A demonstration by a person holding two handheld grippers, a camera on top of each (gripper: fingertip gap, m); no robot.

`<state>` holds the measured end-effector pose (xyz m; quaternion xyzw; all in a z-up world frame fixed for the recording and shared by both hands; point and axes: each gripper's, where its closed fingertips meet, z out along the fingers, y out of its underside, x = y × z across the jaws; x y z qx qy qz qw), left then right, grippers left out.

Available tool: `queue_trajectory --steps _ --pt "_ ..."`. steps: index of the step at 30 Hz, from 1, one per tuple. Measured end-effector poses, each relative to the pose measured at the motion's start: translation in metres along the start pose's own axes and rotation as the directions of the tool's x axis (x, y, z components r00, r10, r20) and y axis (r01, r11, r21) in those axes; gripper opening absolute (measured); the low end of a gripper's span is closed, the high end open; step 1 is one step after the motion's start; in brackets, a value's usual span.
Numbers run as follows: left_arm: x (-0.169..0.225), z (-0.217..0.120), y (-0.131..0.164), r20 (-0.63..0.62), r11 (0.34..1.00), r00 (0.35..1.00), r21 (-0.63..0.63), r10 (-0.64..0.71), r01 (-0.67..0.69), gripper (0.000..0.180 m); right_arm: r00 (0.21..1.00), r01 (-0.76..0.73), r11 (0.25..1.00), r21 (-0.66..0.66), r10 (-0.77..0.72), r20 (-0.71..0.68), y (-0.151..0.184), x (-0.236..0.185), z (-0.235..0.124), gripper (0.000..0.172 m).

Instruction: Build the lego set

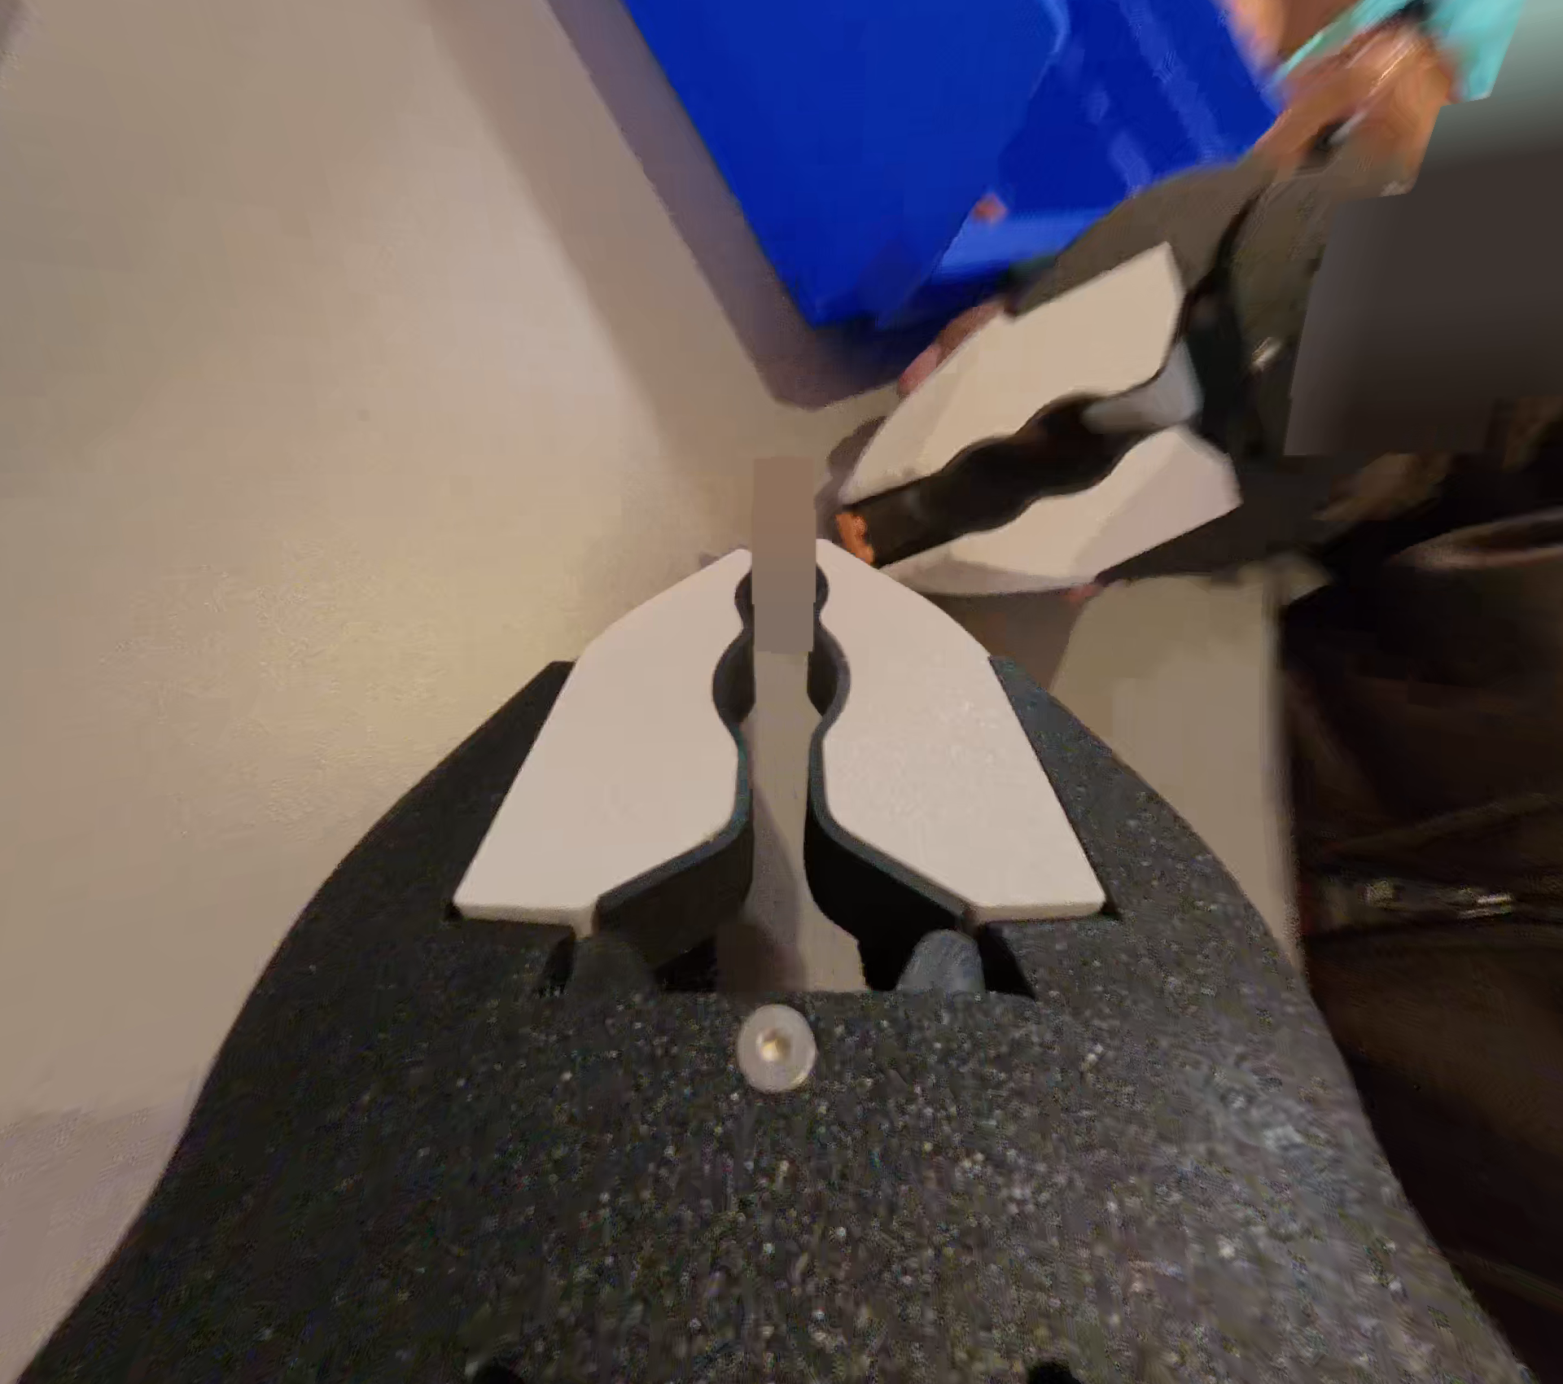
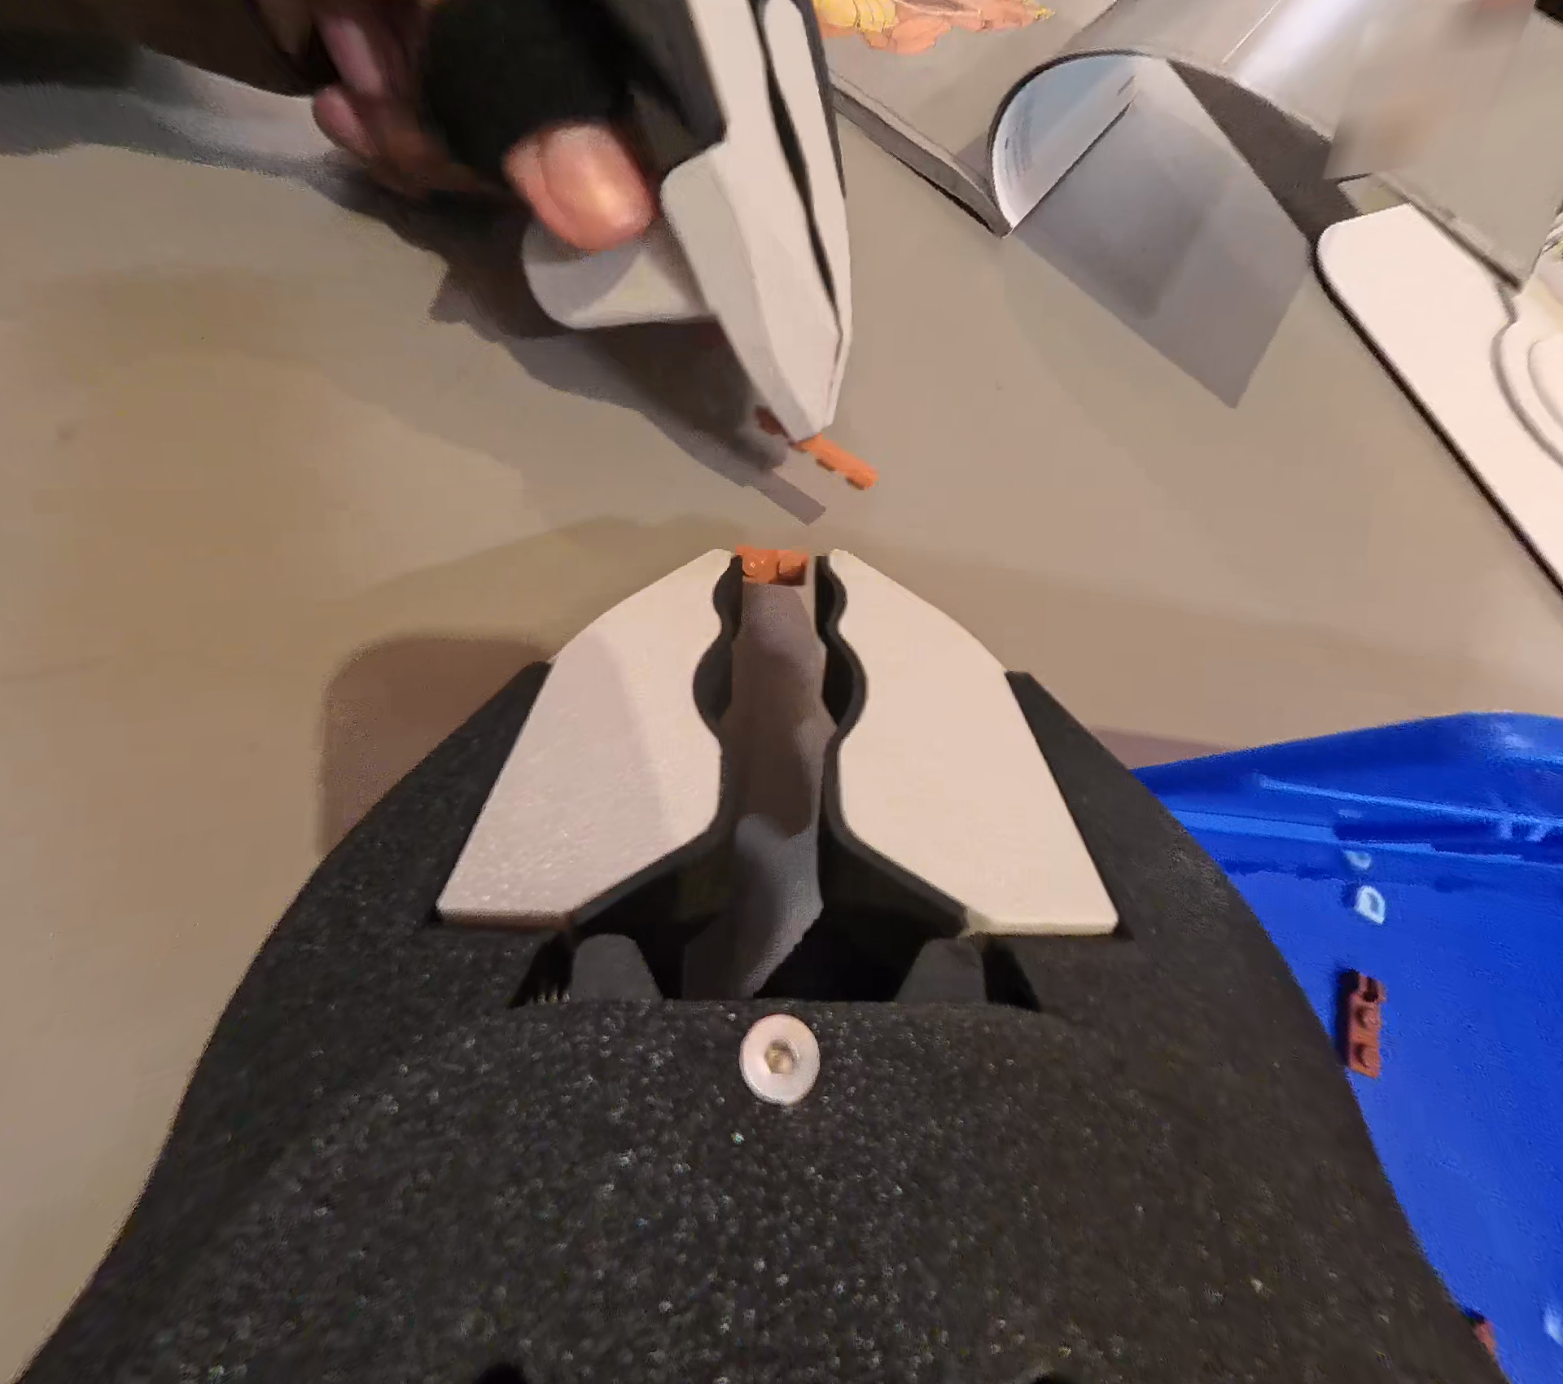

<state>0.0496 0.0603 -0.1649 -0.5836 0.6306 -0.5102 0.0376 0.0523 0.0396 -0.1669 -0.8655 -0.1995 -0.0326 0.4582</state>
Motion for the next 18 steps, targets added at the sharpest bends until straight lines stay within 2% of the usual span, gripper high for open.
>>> queue_trajectory --steps 1,5,11,13,18 --pt "0.004 -0.001 -0.004 -0.062 0.997 0.996 0.038 -0.069 0.071 0.007 1.0 0.018 1.0 0.024 -0.017 -0.011 -0.002 0.0 -0.002 0.021" --pt "0.021 -0.006 -0.019 -0.255 0.96 0.941 0.114 -0.221 0.256 0.006 0.993 0.078 0.989 0.125 -0.066 -0.099 -0.012 0.008 -0.013 0.029" --pt "0.043 -0.004 -0.021 -0.418 0.929 0.859 0.081 -0.297 0.361 0.007 0.925 0.295 0.938 0.181 -0.233 -0.299 -0.03 0.018 -0.03 0.034" --pt "0.043 -0.005 -0.022 -0.43 0.925 0.85 0.08 -0.305 0.372 0.007 0.877 0.396 0.907 0.142 -0.327 -0.353 -0.031 0.018 -0.032 0.034" --pt "0.041 -0.004 -0.021 -0.419 0.92 0.848 0.069 -0.324 0.385 0.004 0.684 0.62 0.784 -0.03 -0.559 -0.467 -0.027 0.02 -0.032 0.031"
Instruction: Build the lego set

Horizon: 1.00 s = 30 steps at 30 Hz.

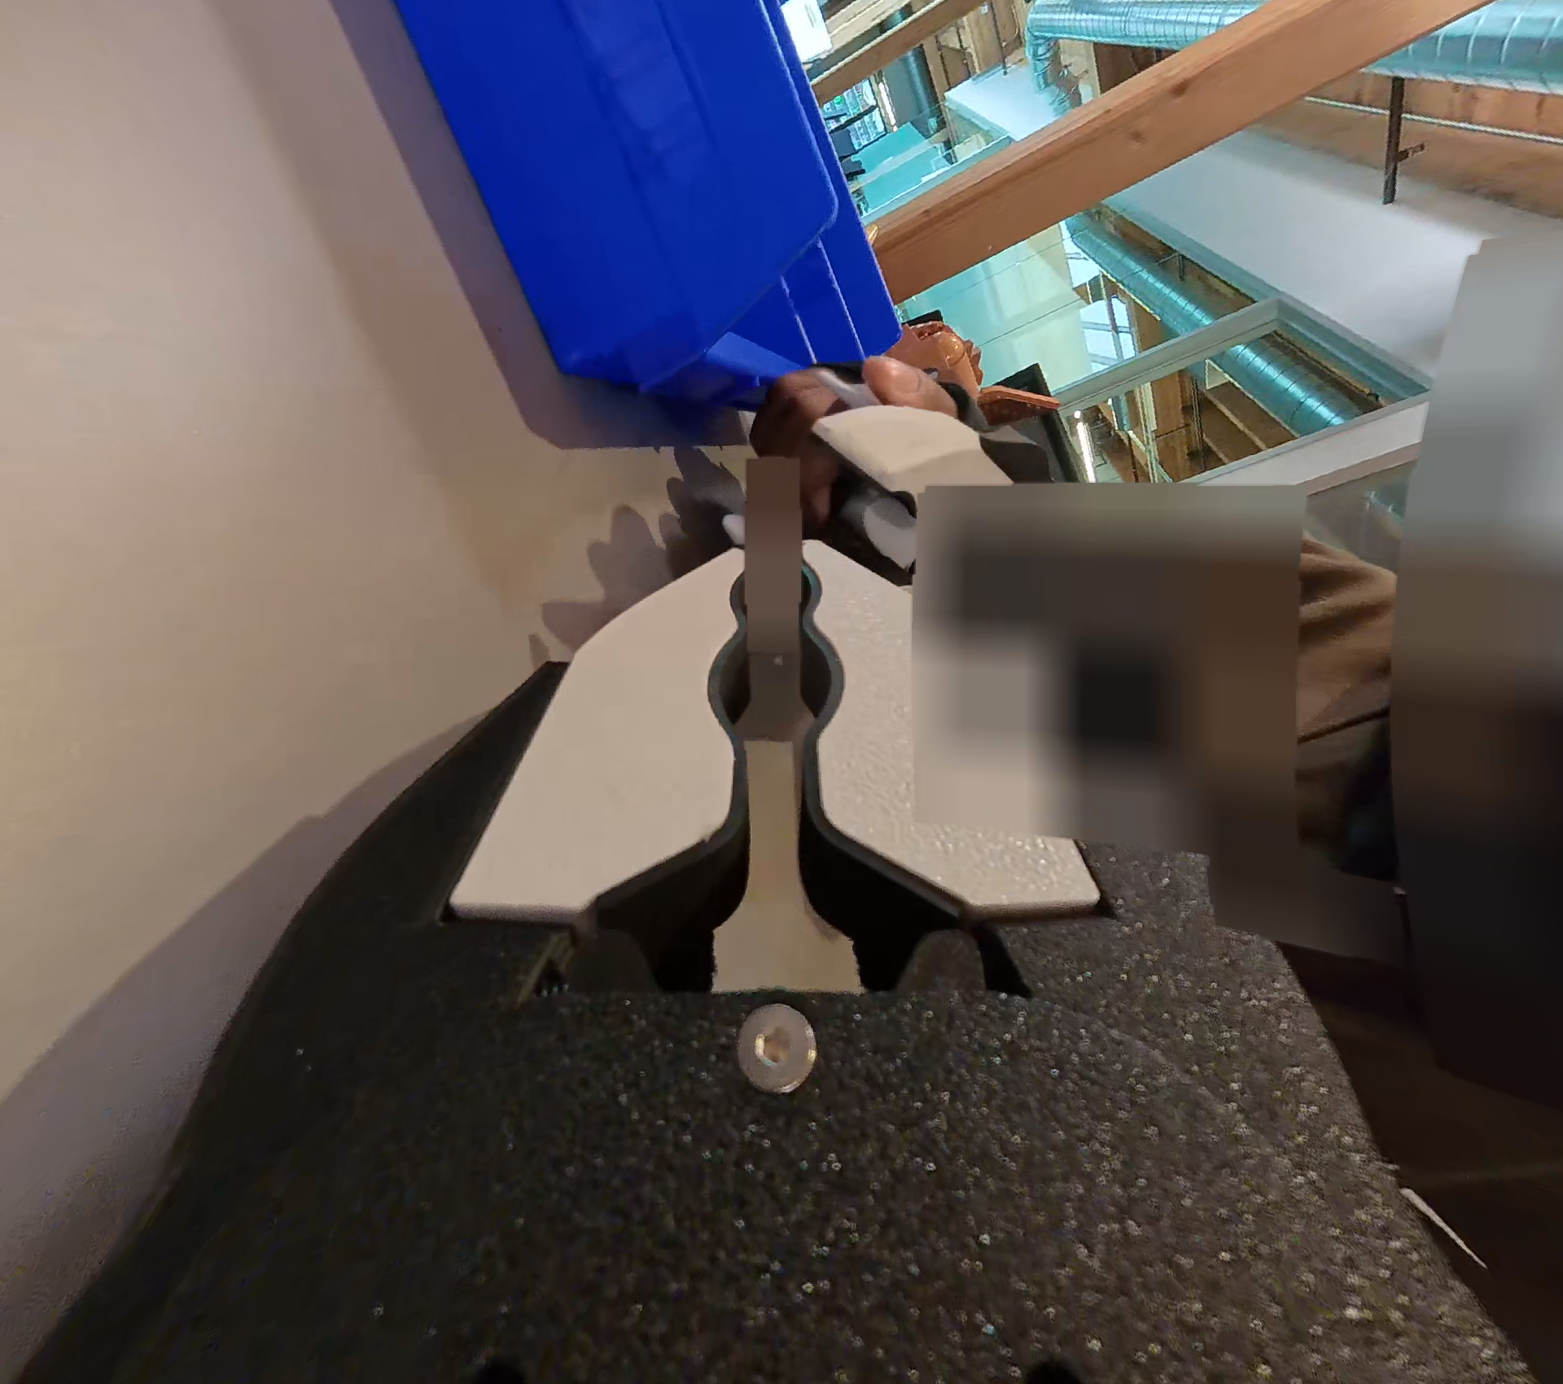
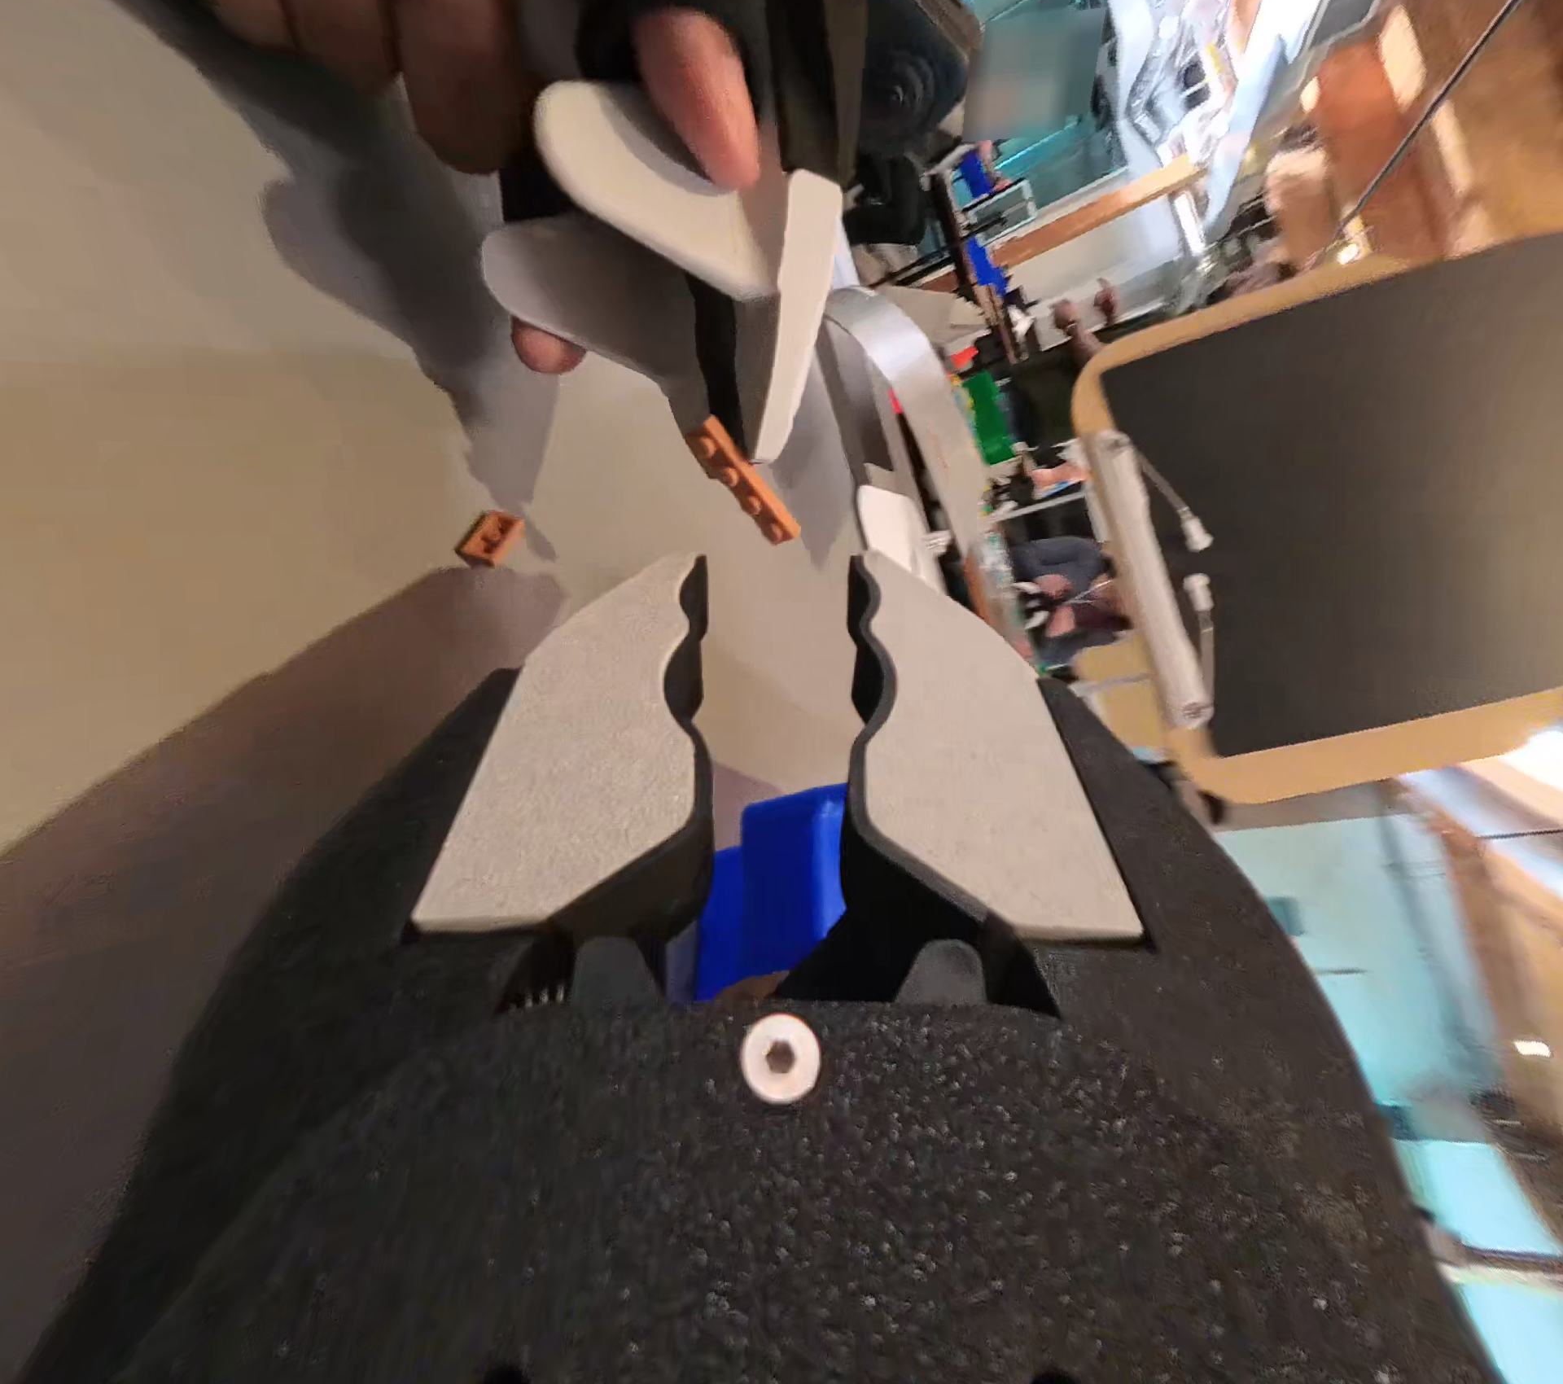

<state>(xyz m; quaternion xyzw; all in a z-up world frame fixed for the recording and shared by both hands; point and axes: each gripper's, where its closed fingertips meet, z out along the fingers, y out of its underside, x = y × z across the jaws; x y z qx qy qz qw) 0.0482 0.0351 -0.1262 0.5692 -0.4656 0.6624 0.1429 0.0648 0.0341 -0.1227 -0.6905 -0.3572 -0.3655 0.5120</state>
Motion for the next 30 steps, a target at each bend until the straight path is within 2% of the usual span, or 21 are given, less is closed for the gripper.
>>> queue_trajectory --steps 4,8,14,16,18,20,21,23,25,27,30 --pt "0.002 0.004 0.004 -0.005 1.0 1.0 -0.021 0.0 0.0 0.0 0.987 0.149 0.989 -0.001 -0.149 -0.066 -0.003 0.002 0.0 0.03" --pt "-0.005 0.009 0.01 0.064 0.997 0.997 -0.064 0.047 -0.043 0.0 0.984 0.176 0.984 -0.038 -0.176 0.019 0.006 -0.015 0.004 0.028" --pt "-0.015 0.006 0.006 0.149 0.992 0.982 -0.07 0.112 -0.103 0.001 0.995 0.038 0.998 -0.053 -0.032 0.098 0.008 -0.022 0.001 0.027" --pt "-0.015 0.003 0.004 0.154 0.987 0.976 -0.078 0.152 -0.141 0.006 0.985 -0.037 0.998 -0.047 0.044 0.165 0.006 -0.03 -0.002 0.027" --pt "-0.015 -0.005 0.008 0.158 0.964 0.957 -0.152 0.243 -0.22 0.016 0.955 -0.153 0.988 -0.036 0.157 0.251 -0.001 -0.039 -0.006 0.025" --pt "-0.015 -0.018 0.022 0.149 0.892 0.907 -0.297 0.395 -0.34 0.029 0.914 -0.248 0.968 -0.034 0.245 0.322 -0.009 -0.044 -0.011 0.024" --pt "-0.014 -0.026 0.033 0.12 0.831 0.869 -0.379 0.481 -0.408 0.032 0.904 -0.268 0.963 -0.029 0.262 0.338 -0.012 -0.045 -0.012 0.024" --pt "-0.014 -0.041 0.057 0.036 0.67 0.761 -0.503 0.647 -0.546 0.034 0.894 -0.277 0.961 -0.025 0.267 0.359 -0.015 -0.047 -0.014 0.023" --pt "-0.016 -0.047 0.075 -0.041 0.525 0.659 -0.567 0.751 -0.635 0.035 0.888 -0.28 0.96 -0.018 0.266 0.375 -0.018 -0.05 -0.015 0.023" --pt "-0.014 -0.043 0.085 -0.108 0.442 0.609 -0.591 0.786 -0.675 0.034 0.879 -0.285 0.958 -0.015 0.267 0.395 -0.02 -0.055 -0.016 0.023" --pt "-0.014 -0.035 0.092 -0.164 0.372 0.556 -0.587 0.815 -0.719 0.032 0.873 -0.285 0.958 -0.01 0.264 0.411 -0.02 -0.058 -0.016 0.023"
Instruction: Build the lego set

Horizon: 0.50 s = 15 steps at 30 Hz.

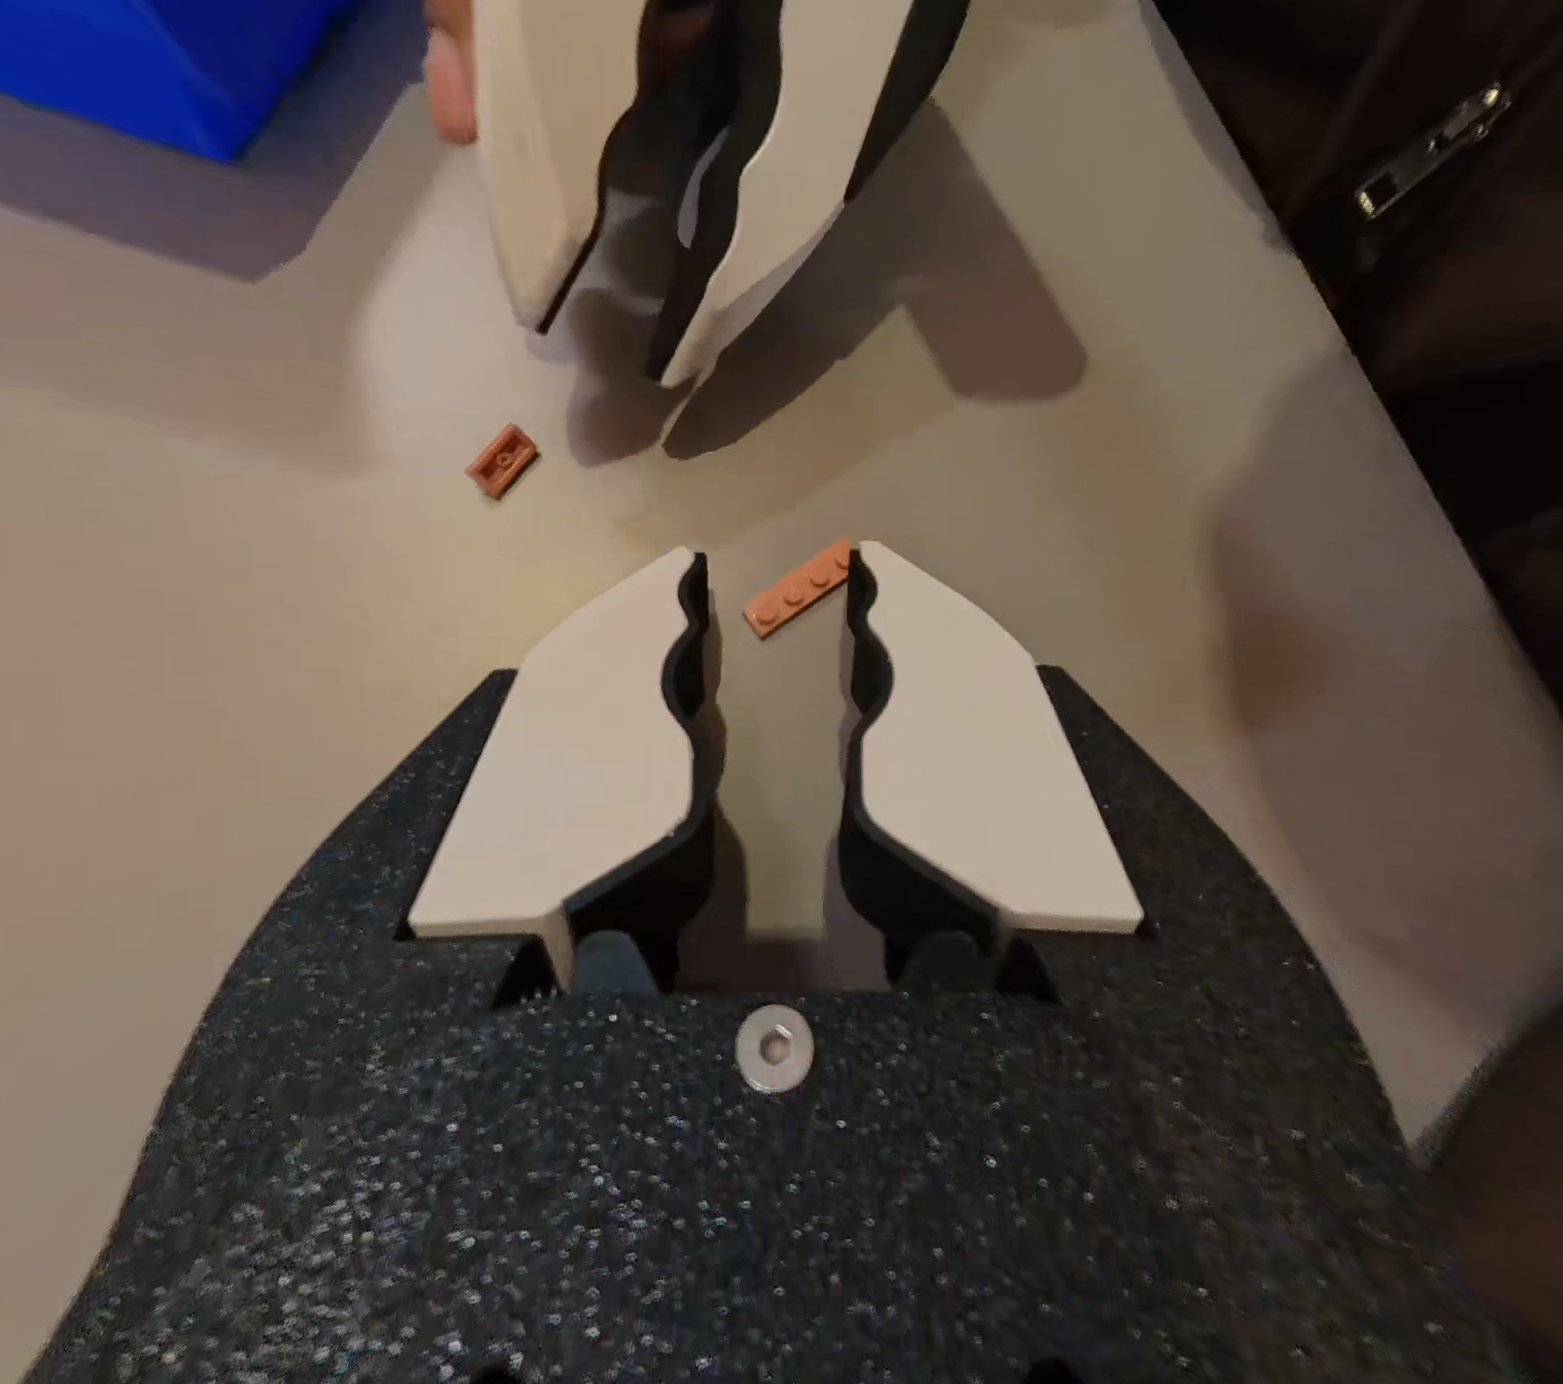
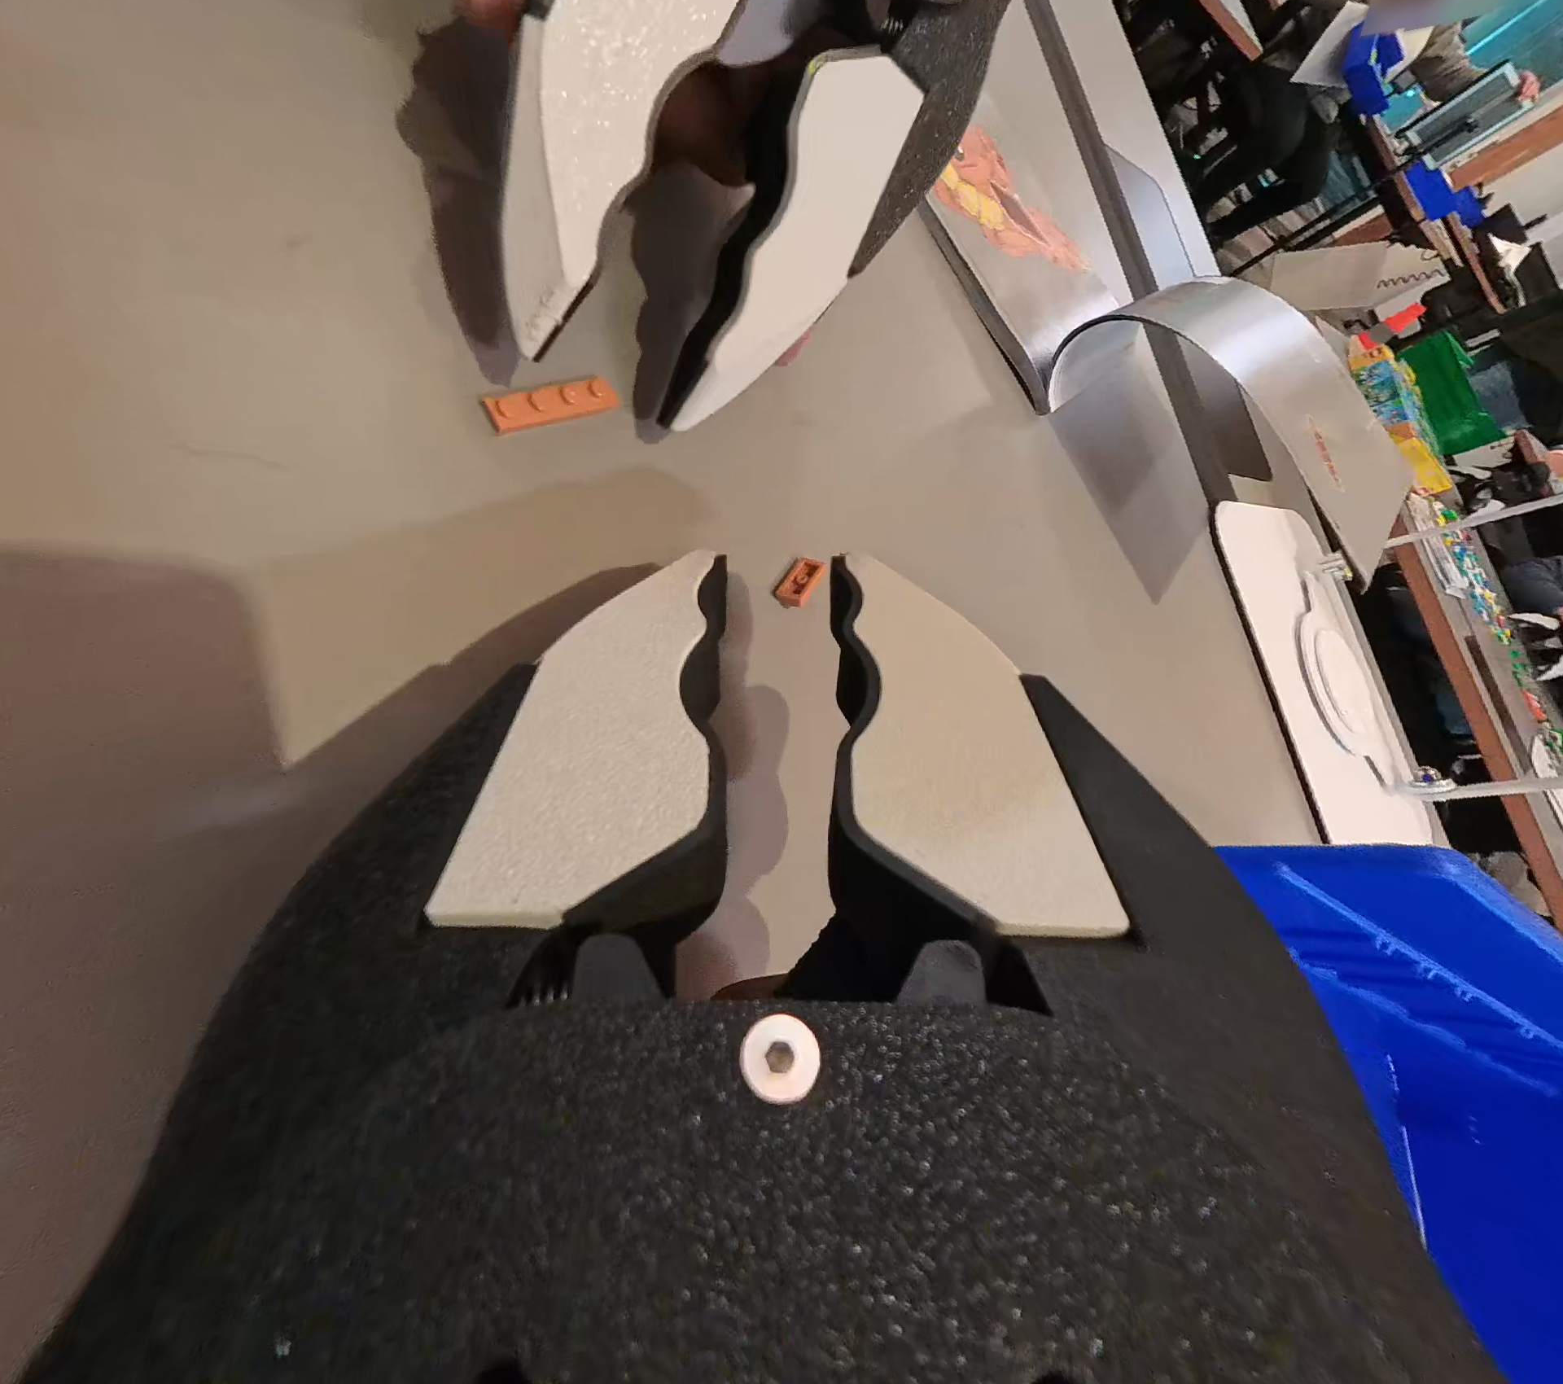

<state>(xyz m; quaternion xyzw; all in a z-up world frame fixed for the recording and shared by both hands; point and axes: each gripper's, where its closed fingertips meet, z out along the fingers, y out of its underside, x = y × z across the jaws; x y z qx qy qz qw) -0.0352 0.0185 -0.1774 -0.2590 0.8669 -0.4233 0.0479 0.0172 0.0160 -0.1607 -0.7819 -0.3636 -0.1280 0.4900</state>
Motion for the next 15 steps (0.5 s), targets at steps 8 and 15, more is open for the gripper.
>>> queue_trajectory --steps 8,15 --pt "-0.001 0.006 0.009 0.039 0.991 0.994 -0.084 0.105 -0.102 0.009 1.0 -0.013 1.0 0.0 0.013 0.021 0.001 -0.002 0.001 0.023" --pt "-0.015 0.012 -0.01 0.06 1.0 0.998 -0.005 -0.002 0.002 0.006 0.991 -0.109 0.994 0.003 0.108 0.075 0.002 -0.002 -0.001 0.023"
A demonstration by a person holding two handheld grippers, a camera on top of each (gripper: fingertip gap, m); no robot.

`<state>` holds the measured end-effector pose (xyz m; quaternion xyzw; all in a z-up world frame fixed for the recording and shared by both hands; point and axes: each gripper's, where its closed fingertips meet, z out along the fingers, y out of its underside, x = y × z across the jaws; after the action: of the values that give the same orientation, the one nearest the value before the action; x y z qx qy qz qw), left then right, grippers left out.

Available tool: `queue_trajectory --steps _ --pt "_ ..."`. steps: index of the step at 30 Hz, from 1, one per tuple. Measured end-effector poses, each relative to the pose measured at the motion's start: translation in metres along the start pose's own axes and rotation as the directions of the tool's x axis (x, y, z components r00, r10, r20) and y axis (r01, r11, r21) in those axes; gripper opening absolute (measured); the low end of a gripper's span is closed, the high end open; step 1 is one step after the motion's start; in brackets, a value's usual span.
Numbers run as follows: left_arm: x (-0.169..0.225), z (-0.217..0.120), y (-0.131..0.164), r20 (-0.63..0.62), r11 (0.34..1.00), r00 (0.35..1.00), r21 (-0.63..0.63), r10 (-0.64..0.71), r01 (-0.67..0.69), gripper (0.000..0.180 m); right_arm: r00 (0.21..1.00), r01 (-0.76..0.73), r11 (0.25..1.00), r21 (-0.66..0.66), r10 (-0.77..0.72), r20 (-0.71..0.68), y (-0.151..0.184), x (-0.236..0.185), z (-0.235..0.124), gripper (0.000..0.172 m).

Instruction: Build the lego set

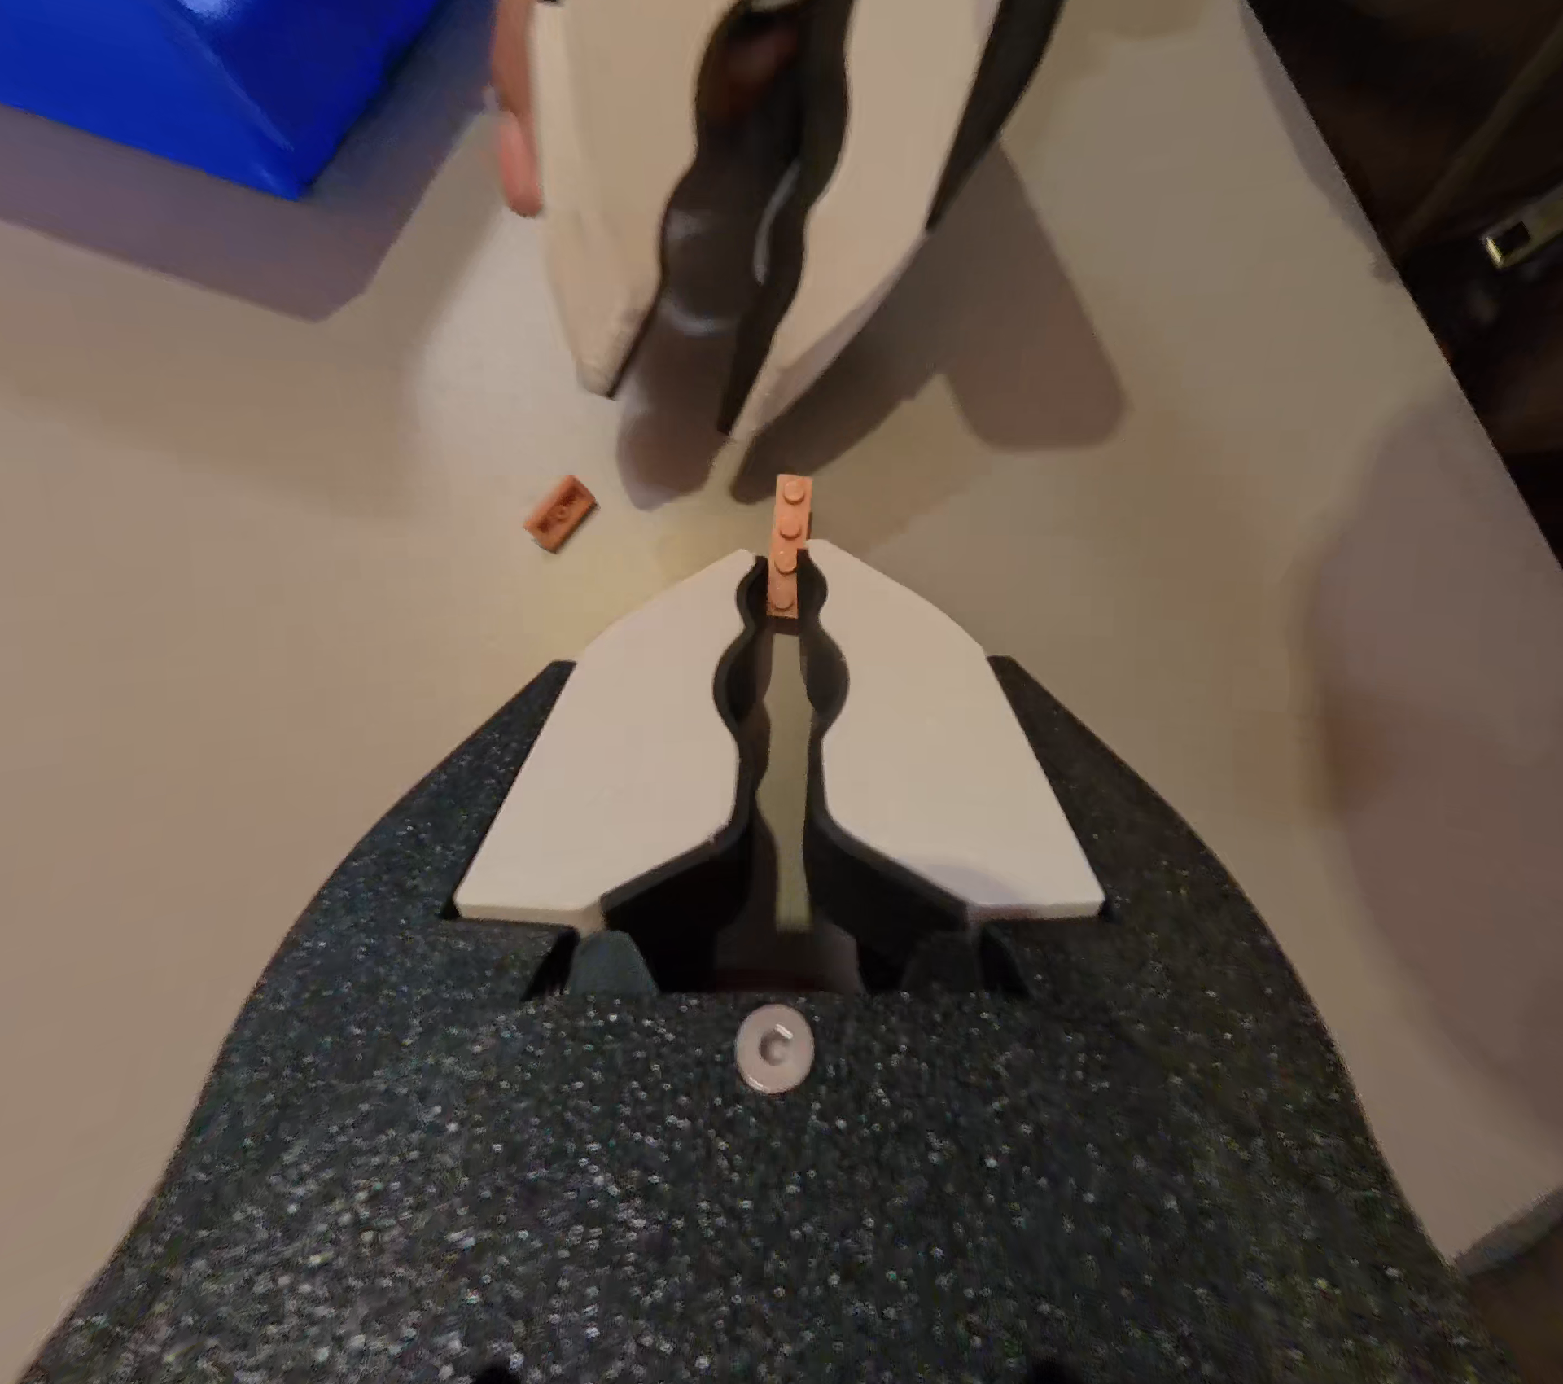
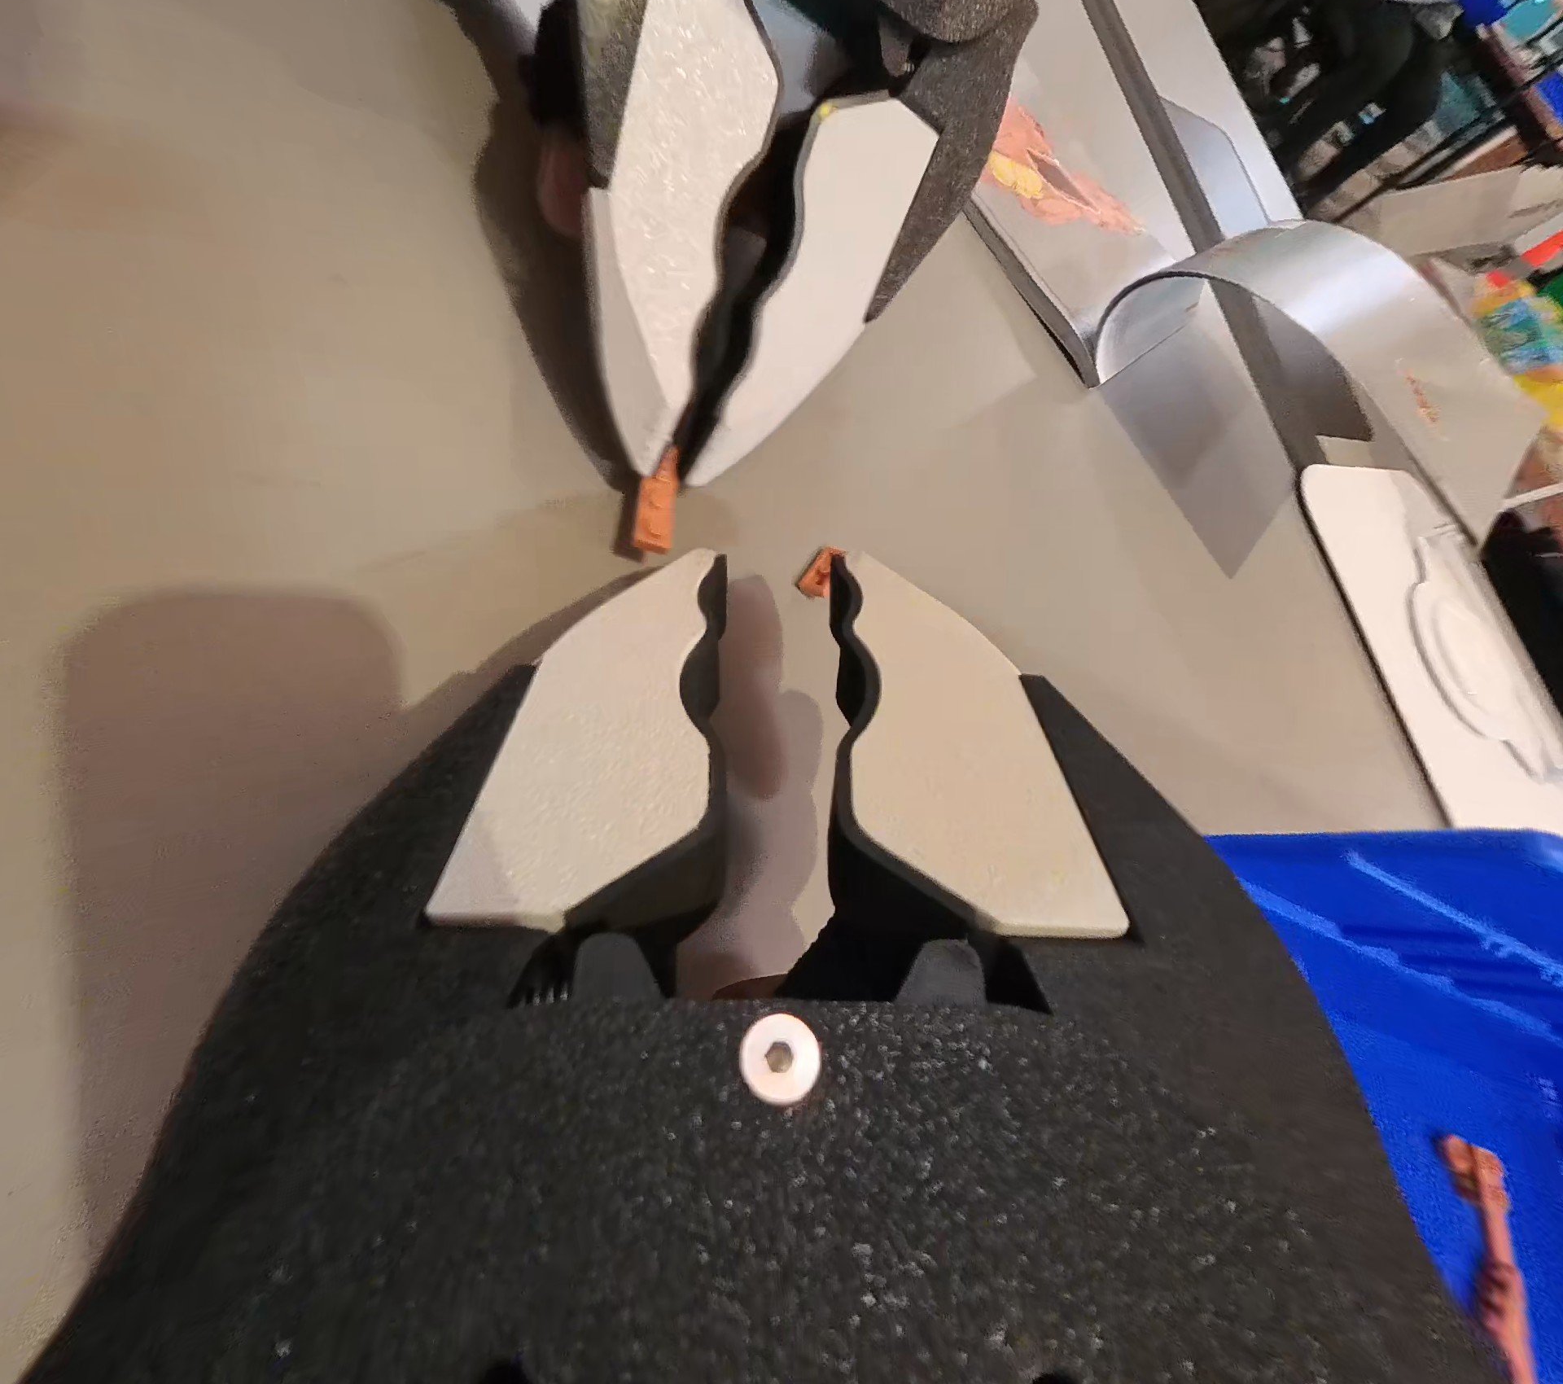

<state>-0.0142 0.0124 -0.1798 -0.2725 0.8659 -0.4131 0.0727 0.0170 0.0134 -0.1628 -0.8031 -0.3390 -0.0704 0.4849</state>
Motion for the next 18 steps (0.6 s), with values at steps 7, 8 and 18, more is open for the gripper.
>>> queue_trajectory --steps 7,8,18 --pt "-0.018 -0.01 -0.017 0.119 0.996 0.993 0.089 0.009 -0.019 0.006 0.975 -0.185 0.981 0.064 0.175 0.137 -0.009 -0.005 -0.006 0.023" --pt "-0.019 -0.009 -0.017 0.131 0.996 0.991 0.081 0.02 -0.031 0.006 0.975 -0.186 0.981 0.059 0.177 0.134 -0.008 -0.004 -0.006 0.023" --pt "-0.014 -0.003 -0.029 0.149 0.99 0.986 0.099 0.081 -0.097 0.006 0.982 -0.156 0.988 0.018 0.153 0.115 -0.004 -0.006 -0.002 0.008"
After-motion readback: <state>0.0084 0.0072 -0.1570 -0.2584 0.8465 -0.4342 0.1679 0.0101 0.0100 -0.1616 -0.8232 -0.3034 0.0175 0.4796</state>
